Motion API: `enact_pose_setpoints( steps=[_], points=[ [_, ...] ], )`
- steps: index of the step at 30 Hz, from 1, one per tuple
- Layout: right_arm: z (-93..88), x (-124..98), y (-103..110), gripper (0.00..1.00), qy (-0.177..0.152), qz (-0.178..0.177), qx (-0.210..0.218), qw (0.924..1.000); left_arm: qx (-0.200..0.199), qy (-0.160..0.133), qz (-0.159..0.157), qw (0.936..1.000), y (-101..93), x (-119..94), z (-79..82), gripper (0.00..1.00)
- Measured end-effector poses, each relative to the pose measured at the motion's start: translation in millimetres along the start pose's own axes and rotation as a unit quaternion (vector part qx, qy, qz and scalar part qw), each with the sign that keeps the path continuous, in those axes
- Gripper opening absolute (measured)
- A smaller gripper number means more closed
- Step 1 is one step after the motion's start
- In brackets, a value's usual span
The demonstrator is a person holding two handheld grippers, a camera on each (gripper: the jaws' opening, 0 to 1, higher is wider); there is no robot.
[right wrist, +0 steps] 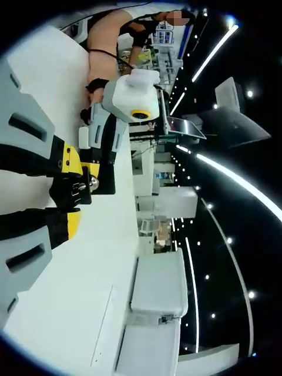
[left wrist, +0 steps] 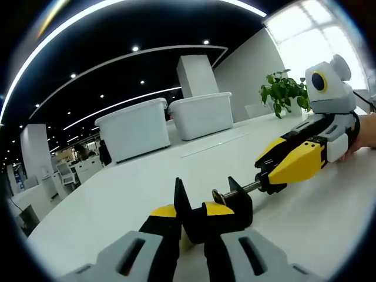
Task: Clamp the fixed fixture on the desktop, loosen the retaining clip, secure it to the edge of the desk, and tighten the retaining clip.
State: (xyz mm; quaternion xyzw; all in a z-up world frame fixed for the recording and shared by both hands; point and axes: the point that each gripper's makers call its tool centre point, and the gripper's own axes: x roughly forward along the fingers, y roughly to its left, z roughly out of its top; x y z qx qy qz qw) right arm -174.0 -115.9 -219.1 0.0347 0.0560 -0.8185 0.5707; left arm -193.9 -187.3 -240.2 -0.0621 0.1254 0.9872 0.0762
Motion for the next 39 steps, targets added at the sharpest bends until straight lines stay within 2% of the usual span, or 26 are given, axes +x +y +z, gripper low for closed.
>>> enact_pose_setpoints(
  steps=[3, 6, 7, 14, 17, 18, 20, 23, 25, 27, 29, 39],
  points=[
    [1.8, 1, 1, 0.17, -0.004, 0.003, -0.054, 0.9985, 0.000, 0.000, 0.000, 1.0000, 0.1, 0, 0.0, 0.14],
    [3.0, 0, 7, 0.17, -0.008, 0.005, -0.118, 0.9929, 0.000, 0.000, 0.000, 1.0000, 0.2, 0, 0.1, 0.14],
    [2.6, 2, 0, 0.17, -0.009, 0.003, -0.130, 0.9914, 0.000, 0.000, 0.000, 1.0000, 0.2, 0, 0.1, 0.14],
    [2.2, 1, 3, 0.17, -0.005, -0.001, -0.153, 0.9882, 0.000, 0.000, 0.000, 1.0000, 0.3, 0, 0.0, 0.14],
    [2.1, 1, 3, 0.18, -0.003, -0.003, -0.136, 0.9907, 0.000, 0.000, 0.000, 1.0000, 0.4, 0, -0.1, 0.14],
    [2.2, 0, 2, 0.18, -0.004, -0.001, -0.119, 0.9929, 0.000, 0.000, 0.000, 1.0000, 0.4, 0, -0.2, 0.14],
    [6.9, -3, -1, 0.19, -0.013, -0.003, -0.067, 0.9977, 0.000, 0.000, 0.000, 1.0000, 0.5, 0, -0.2, 0.14],
    [20.3, -11, -12, 0.20, -0.050, -0.010, 0.002, 0.9987, 0.000, 0.000, 0.000, 1.0000, 0.6, 0, -0.3, 0.14],
    [21.1, -14, -14, 0.21, -0.053, 0.005, 0.074, 0.9959, 0.000, 0.000, 0.000, 1.0000, 0.7, 0, -0.3, 0.14],
    [13.8, -14, -13, 0.22, -0.038, 0.021, 0.108, 0.9932, 0.000, 0.000, 0.000, 1.0000, 0.7, 0, -0.3, 0.14],
    [7.5, -13, -12, 0.22, -0.019, 0.025, 0.116, 0.9928, 0.000, 0.000, 0.000, 1.0000, 0.8, 0, -0.3, 0.14],
    [-3.6, -5, -6, 0.22, 0.012, 0.031, 0.112, 0.9932, 0.000, 0.000, 0.000, 1.0000, 0.9, -1, 0.0, 0.14]
  ],
)
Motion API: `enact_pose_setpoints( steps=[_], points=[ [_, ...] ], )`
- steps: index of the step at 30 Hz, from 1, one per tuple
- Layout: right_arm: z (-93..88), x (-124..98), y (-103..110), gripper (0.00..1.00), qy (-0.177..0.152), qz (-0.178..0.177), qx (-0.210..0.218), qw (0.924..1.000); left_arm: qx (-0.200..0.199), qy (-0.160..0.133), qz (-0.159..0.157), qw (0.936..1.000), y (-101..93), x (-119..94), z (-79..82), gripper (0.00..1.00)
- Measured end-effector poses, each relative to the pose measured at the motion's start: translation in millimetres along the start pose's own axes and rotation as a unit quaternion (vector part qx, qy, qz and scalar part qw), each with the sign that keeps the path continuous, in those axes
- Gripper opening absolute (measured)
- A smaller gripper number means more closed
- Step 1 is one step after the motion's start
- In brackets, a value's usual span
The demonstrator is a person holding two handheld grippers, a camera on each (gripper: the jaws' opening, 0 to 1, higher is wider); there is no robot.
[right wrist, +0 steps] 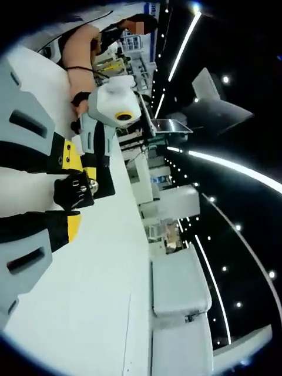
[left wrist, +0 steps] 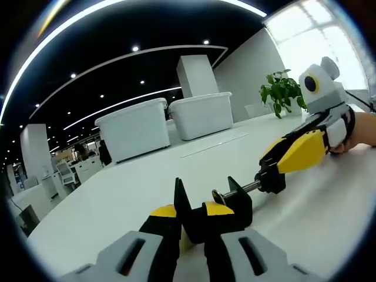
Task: Clamp the fixed fixture on the desktop, loosen the retaining clip, secure it to the edge of the desk, and tighten the retaining clip.
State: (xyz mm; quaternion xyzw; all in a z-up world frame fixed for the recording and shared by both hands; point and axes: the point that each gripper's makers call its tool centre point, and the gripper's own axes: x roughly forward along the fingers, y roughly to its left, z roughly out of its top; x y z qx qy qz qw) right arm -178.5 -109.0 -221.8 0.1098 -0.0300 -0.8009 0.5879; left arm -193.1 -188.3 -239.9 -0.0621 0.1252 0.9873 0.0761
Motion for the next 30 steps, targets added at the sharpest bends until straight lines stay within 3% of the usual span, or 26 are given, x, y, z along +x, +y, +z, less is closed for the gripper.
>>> enact_pose_setpoints(
  steps=[5, 12, 16, 18, 20, 21, 25, 28, 30],
  points=[
    [-0.9, 1, 1, 0.20, 0.000, 0.003, -0.011, 0.9999, 0.000, 0.000, 0.000, 1.0000, 0.2, 0, 0.1, 0.14],
    [2.4, 0, 4, 0.18, -0.015, 0.007, -0.074, 0.9971, 0.000, 0.000, 0.000, 1.0000, 0.2, 0, 0.3, 0.14],
    [4.5, 0, 9, 0.17, -0.017, -0.010, -0.150, 0.9885, 0.001, 0.000, 0.001, 1.0000, 0.2, 0, 0.3, 0.14],
    [3.7, 0, 13, 0.17, -0.017, -0.016, -0.207, 0.9781, 0.000, 0.001, 0.003, 1.0000, 0.7, 0, 0.1, 0.14],
    [3.1, 0, 15, 0.16, -0.017, -0.016, -0.234, 0.9720, 0.000, 0.001, 0.003, 1.0000, 0.6, 0, 0.0, 0.14],
    [2.7, 1, 15, 0.16, -0.017, -0.016, -0.225, 0.9740, 0.000, 0.001, 0.003, 1.0000, 0.5, 0, 0.0, 0.14],
    [3.3, 2, 14, 0.16, -0.014, -0.019, -0.271, 0.9623, 0.000, 0.001, 0.003, 1.0000, 0.4, 0, -0.1, 0.14],
    [2.8, 2, 15, 0.17, -0.014, -0.022, -0.270, 0.9624, 0.000, 0.001, 0.003, 1.0000, 0.4, 0, 0.0, 0.14],
    [2.6, 2, 15, 0.17, -0.013, -0.025, -0.256, 0.9663, 0.000, 0.001, 0.003, 1.0000, 0.4, 0, 0.0, 0.14]
  ],
)
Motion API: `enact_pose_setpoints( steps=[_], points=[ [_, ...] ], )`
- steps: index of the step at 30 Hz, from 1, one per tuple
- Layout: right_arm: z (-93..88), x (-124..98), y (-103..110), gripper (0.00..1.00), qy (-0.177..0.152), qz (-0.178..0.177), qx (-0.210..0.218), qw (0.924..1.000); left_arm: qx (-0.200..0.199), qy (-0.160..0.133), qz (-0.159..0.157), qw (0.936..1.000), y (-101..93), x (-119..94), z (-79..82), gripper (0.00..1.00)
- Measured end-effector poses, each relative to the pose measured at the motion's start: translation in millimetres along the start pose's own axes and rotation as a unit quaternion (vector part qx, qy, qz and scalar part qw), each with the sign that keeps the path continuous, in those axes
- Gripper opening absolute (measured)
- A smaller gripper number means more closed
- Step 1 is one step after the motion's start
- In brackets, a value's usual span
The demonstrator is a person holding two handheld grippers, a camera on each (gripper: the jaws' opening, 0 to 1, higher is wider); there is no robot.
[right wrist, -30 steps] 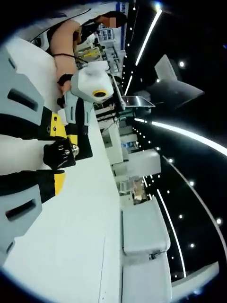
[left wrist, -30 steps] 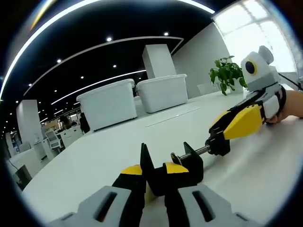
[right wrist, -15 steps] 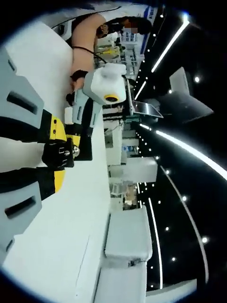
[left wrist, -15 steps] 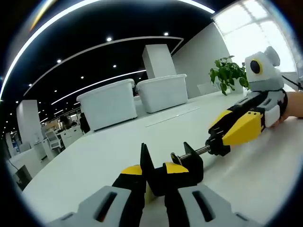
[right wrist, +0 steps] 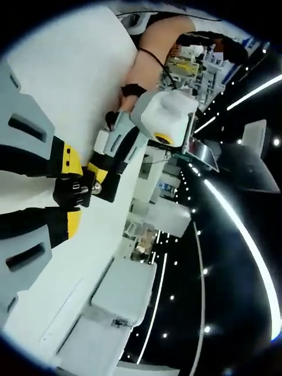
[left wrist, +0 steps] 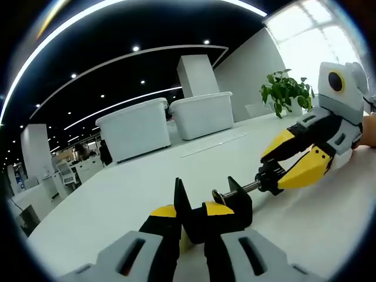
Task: Clamp the fixed fixture on the desktop, loosen the retaining clip, secure it to the edge of the desk, and tighten the retaining clip.
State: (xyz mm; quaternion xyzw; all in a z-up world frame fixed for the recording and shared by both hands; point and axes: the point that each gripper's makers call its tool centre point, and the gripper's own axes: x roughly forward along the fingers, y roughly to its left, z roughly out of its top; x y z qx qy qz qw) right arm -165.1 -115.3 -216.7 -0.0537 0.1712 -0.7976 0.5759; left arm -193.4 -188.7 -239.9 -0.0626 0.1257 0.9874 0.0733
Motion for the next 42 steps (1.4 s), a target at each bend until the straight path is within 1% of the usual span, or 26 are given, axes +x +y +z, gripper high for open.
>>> enact_pose_setpoints(
  steps=[1, 3, 4, 5, 6, 7, 8, 10, 11, 13, 16, 17, 21, 24, 27, 29, 31, 33, 34, 35, 36, 37, 38, 39, 40, 42],
  points=[
    [-0.8, 0, 0, 0.17, 0.003, -0.004, 0.022, 0.9997, 0.000, 0.000, 0.000, 1.0000, 0.0, 0, 0.0, 0.14],
    [0.6, -2, -3, 0.17, 0.002, -0.006, 0.097, 0.9953, 0.000, 0.000, 0.000, 1.0000, -0.1, 0, 0.1, 0.14],
    [4.8, -4, -7, 0.16, -0.011, -0.007, 0.118, 0.9929, 0.000, 0.000, 0.000, 1.0000, -0.2, 0, 0.1, 0.14],
    [6.8, -7, -21, 0.17, -0.022, -0.023, 0.136, 0.9901, 0.000, 0.000, 0.000, 1.0000, -0.2, 0, 0.1, 0.14],
    [5.1, -8, -28, 0.16, -0.024, -0.027, 0.160, 0.9864, 0.000, 0.000, 0.000, 1.0000, -0.2, 0, 0.1, 0.14],
    [3.7, -9, -28, 0.17, -0.023, -0.020, 0.185, 0.9822, 0.000, 0.000, 0.000, 1.0000, -0.3, 0, 0.1, 0.14],
    [-0.6, -10, -27, 0.17, -0.015, -0.014, 0.214, 0.9767, 0.000, 0.000, 0.000, 1.0000, -0.3, 0, 0.1, 0.14],
    [-5.4, -8, -28, 0.17, -0.004, -0.007, 0.240, 0.9708, 0.000, 0.000, 0.000, 1.0000, -0.4, 0, 0.1, 0.14],
    [-3.2, -8, -29, 0.17, -0.006, -0.005, 0.242, 0.9703, 0.000, 0.000, 0.000, 1.0000, -0.5, 0, 0.1, 0.14],
    [-0.8, -6, -25, 0.17, -0.011, 0.000, 0.239, 0.9710, 0.000, 0.000, 0.000, 1.0000, -0.7, 0, 0.0, 0.14],
    [-8.7, -3, -16, 0.17, 0.013, 0.012, 0.225, 0.9743, 0.000, 0.000, 0.000, 1.0000, -0.9, 0, 0.0, 0.14],
    [-6.2, -2, -14, 0.17, 0.006, 0.016, 0.221, 0.9752, 0.000, 0.000, 0.000, 1.0000, -1.0, 0, -0.1, 0.14],
    [-7.0, -3, -15, 0.17, 0.004, 0.015, 0.215, 0.9764, 0.000, 0.000, 0.000, 1.0000, -1.0, 0, -0.4, 0.14],
    [-2.4, -4, -10, 0.15, -0.013, 0.020, 0.168, 0.9855, 0.000, 0.000, 0.000, 1.0000, -0.9, 0, -0.6, 0.14],
    [-1.1, -4, -6, 0.14, -0.015, 0.021, 0.150, 0.9883, 0.000, 0.000, 0.000, 1.0000, -1.0, 0, -0.6, 0.14],
    [1.2, -4, -5, 0.14, -0.022, 0.021, 0.115, 0.9930, 0.001, 0.000, 0.000, 1.0000, -1.1, -1, -0.6, 0.14],
    [2.3, -3, -5, 0.13, -0.025, 0.015, 0.068, 0.9973, 0.000, 0.000, 0.000, 1.0000, -1.0, -1, -0.7, 0.14],
    [3.4, -3, -2, 0.13, -0.024, 0.011, 0.035, 0.9990, 0.000, 0.000, 0.000, 1.0000, -0.8, -1, -0.8, 0.14],
    [4.4, -3, 1, 0.13, -0.021, 0.008, 0.000, 0.9998, 0.000, 0.000, 0.000, 1.0000, -0.7, -1, -0.9, 0.14],
    [5.4, -3, 2, 0.12, -0.021, 0.008, -0.014, 0.9996, 0.000, 0.000, 0.001, 1.0000, -0.7, -1, -0.8, 0.14],
    [5.4, -3, 4, 0.09, -0.019, 0.005, -0.015, 0.9997, 0.000, 0.000, 0.001, 1.0000, -0.7, -1, -0.8, 0.14],
    [7.6, -4, -3, 0.07, -0.022, -0.017, -0.028, 0.9992, 0.000, 0.000, 0.001, 1.0000, -0.6, -1, -0.8, 0.14],
    [7.4, -3, 4, 0.07, -0.019, -0.002, -0.023, 0.9995, 0.000, 0.000, 0.000, 1.0000, -1.0, -1, -0.6, 0.14],
    [8.2, -4, 5, 0.07, -0.021, -0.002, -0.028, 0.9994, 0.001, 0.000, 0.000, 1.0000, -0.6, -1, -0.5, 0.14],
    [7.6, -4, 5, 0.07, -0.021, -0.003, -0.023, 0.9995, 0.000, 0.000, 0.000, 1.0000, -0.5, -1, -0.4, 0.14],
    [6.9, -5, 6, 0.08, -0.019, -0.003, 0.008, 0.9998, 0.001, 0.000, 0.000, 1.0000, -0.7, -1, -0.2, 0.14]
  ],
)
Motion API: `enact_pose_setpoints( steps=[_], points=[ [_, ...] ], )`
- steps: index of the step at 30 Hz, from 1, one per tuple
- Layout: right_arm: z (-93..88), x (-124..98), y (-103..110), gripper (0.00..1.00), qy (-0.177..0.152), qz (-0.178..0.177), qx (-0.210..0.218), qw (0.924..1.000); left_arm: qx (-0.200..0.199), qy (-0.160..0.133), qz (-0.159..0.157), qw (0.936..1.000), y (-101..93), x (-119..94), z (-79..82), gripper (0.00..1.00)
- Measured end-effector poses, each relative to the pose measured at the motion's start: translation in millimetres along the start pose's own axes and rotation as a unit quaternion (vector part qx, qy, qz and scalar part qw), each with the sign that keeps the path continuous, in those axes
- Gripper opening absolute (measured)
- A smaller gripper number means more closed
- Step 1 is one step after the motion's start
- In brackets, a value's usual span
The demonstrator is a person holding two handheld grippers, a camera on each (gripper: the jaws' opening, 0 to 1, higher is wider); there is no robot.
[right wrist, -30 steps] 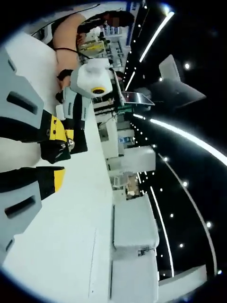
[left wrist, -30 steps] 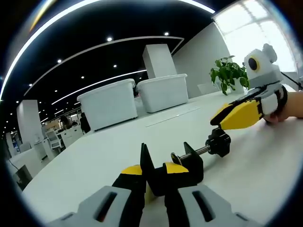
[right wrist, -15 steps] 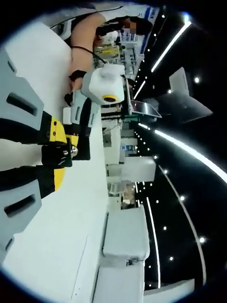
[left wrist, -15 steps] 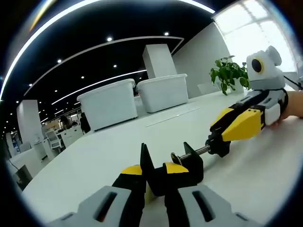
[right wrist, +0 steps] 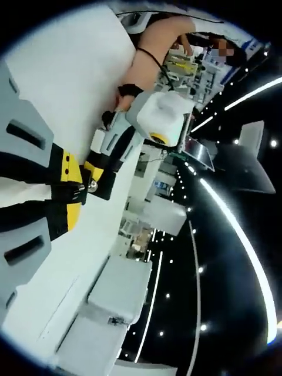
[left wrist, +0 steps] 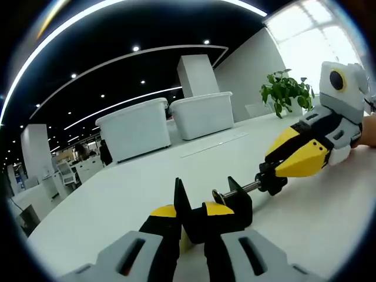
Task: Clamp the fixed fixture on the desktop, loosen the retaining clip, secure it to the edge of the desk, and tighten the retaining clip.
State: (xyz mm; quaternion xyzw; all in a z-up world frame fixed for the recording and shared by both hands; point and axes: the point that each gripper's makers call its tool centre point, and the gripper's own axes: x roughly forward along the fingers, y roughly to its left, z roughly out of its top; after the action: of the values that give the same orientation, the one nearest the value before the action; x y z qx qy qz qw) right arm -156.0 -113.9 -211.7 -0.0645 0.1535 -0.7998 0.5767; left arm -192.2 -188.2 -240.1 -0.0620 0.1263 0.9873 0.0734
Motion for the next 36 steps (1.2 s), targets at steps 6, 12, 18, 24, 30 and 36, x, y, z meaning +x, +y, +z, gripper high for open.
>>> enact_pose_setpoints(
  steps=[6, 12, 18, 24, 30, 36],
  points=[
    [-7.5, -3, -1, 0.20, 0.016, 0.000, 0.081, 0.9966, -0.001, 0.000, 0.000, 1.0000, -0.1, 0, 0.4, 0.14],
    [-6.8, -3, 1, 0.28, 0.014, 0.024, 0.182, 0.9829, -0.001, 0.000, 0.000, 1.0000, -0.3, 0, 0.4, 0.14],
    [-13.4, 0, 0, 0.25, 0.031, 0.013, 0.208, 0.9774, -0.001, 0.000, 0.000, 1.0000, -0.4, 0, 0.2, 0.14],
    [-12.9, -1, 6, 0.20, 0.034, 0.015, 0.210, 0.9771, -0.001, 0.000, 0.000, 1.0000, -0.2, 0, 0.2, 0.14],
    [-13.0, 0, -2, 0.18, 0.020, 0.019, 0.161, 0.9865, -0.001, 0.000, -0.001, 1.0000, -0.7, 0, 0.3, 0.14],
    [-9.0, 0, 0, 0.17, 0.008, 0.012, 0.047, 0.9988, -0.001, 0.000, 0.000, 1.0000, -0.7, -1, 0.3, 0.14]
  ],
)
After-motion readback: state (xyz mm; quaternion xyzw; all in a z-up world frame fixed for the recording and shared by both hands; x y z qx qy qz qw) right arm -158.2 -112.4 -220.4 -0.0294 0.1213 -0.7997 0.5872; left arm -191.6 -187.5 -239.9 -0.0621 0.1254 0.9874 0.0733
